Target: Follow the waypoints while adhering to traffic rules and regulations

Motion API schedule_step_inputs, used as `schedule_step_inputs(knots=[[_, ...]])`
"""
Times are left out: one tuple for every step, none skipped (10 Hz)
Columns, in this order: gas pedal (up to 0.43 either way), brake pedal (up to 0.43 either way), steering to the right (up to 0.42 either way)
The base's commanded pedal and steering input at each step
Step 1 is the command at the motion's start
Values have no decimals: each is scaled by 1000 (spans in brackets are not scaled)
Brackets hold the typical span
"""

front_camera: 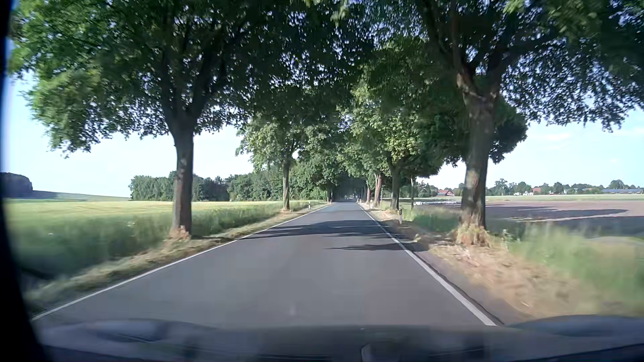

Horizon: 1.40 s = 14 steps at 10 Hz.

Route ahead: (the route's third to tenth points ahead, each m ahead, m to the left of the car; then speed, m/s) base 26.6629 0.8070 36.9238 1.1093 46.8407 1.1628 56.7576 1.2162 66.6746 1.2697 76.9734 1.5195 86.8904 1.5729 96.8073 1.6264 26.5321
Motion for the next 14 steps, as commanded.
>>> schedule_step_inputs(knots=[[488, 6, 3], [488, 6, 3], [488, 6, 3], [488, 6, 3], [488, 6, 3], [488, 6, 3], [488, 6, 3], [488, 6, 3], [488, 6, 3], [488, 6, 2], [488, 6, 3], [488, 6, 2], [488, 6, 2], [488, 6, 2]])
